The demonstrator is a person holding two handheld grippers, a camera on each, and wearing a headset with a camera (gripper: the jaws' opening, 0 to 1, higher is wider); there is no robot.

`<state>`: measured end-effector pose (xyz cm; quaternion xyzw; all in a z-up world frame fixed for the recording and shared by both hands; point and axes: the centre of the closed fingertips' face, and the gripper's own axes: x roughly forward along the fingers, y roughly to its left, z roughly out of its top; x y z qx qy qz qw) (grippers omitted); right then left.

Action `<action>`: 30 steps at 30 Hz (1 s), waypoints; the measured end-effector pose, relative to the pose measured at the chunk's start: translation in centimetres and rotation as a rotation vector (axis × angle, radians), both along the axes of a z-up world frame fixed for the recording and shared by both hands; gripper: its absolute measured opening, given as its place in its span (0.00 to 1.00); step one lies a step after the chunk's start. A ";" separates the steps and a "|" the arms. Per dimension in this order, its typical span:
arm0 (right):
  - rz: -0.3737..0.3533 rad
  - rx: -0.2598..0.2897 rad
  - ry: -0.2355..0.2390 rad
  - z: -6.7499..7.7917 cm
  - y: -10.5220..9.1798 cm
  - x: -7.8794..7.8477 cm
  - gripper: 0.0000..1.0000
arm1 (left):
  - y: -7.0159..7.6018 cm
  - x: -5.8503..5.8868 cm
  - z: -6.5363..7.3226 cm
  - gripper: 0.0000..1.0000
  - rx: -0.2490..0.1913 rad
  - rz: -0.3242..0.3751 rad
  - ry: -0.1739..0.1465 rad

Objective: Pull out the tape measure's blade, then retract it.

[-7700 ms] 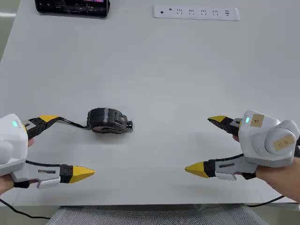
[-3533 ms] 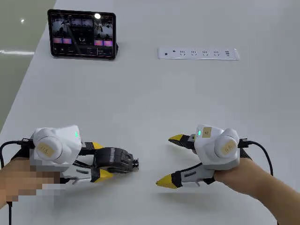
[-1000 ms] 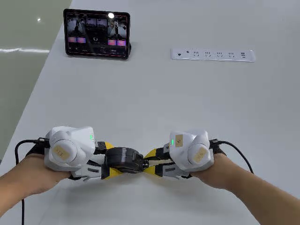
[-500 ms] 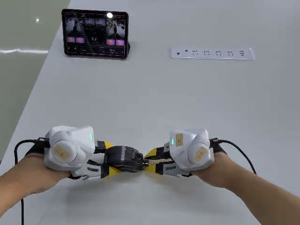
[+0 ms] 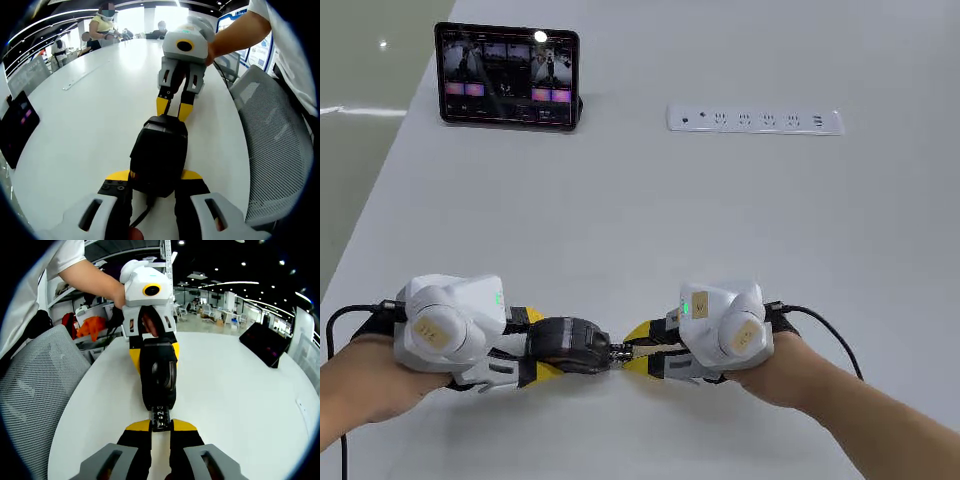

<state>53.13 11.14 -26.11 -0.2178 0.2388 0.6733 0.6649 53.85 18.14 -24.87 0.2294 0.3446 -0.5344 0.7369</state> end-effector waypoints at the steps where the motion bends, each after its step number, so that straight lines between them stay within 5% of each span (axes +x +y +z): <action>1: -0.001 -0.002 -0.002 0.0 -0.1 0.0 0.09 | 0.0 0.0 0.0 0.28 0.000 0.001 0.000; 30: -0.017 -0.041 -0.016 0.1 -3.1 0.4 0.10 | 0.0 0.0 -0.1 0.28 0.001 0.005 0.006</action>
